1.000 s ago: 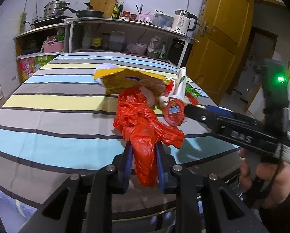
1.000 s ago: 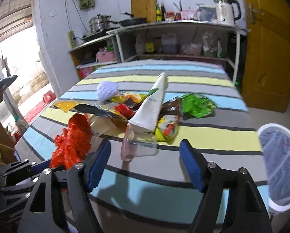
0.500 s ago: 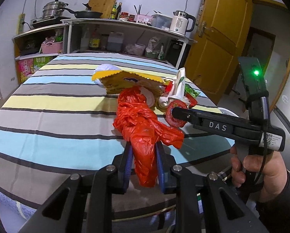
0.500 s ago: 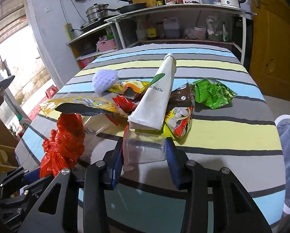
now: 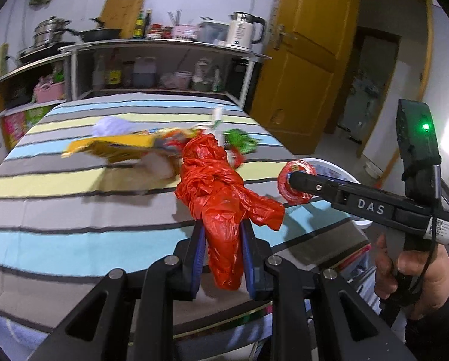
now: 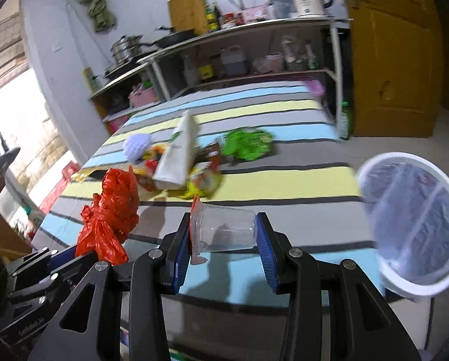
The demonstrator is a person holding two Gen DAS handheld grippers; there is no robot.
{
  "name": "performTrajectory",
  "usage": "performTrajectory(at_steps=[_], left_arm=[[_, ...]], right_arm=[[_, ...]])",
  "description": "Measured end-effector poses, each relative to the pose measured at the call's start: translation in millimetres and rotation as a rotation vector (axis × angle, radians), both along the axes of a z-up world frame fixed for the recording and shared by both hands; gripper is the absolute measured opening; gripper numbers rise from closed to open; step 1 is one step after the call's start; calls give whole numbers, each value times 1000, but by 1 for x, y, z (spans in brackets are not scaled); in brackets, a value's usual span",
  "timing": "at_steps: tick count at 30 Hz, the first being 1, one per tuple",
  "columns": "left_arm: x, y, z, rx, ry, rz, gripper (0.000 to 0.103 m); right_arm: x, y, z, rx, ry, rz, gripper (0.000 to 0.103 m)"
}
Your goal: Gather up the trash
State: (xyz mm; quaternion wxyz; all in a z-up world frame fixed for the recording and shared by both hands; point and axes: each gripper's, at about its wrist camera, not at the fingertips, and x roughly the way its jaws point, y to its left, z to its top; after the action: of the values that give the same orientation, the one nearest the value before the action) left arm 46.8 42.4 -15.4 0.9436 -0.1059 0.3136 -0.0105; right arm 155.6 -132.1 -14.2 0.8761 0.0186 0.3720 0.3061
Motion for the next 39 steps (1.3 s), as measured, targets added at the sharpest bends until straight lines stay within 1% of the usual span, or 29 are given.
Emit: performTrajectory(at_steps=[4,12,18,22,28,35,39], left_arm=[[19,-23,7,13,-8,-71,24],[69,-76,21,40,-31,-225,24],[105,-110,21,26,-11,-313,24],[125,-131,17,23,12,-358,24],[155,-151,6,12,59,-389,24],[178,-164,-4,-1,114,-421,26],[184,-164,-7,-4,129,-417,27]], right_arm=[[4,-35,3,2,-10,-80,42],[21,-106,1,-6,-11,-249,42],[36,-146,-8,-25,9,-339,42],[45,-161,-18,-35,37,-377,42],[58,-177,-36,-50,78,-409,42],[70,-187,-53,-56,127,-422,42],[74,-189,-60,-69,143,-424,43]])
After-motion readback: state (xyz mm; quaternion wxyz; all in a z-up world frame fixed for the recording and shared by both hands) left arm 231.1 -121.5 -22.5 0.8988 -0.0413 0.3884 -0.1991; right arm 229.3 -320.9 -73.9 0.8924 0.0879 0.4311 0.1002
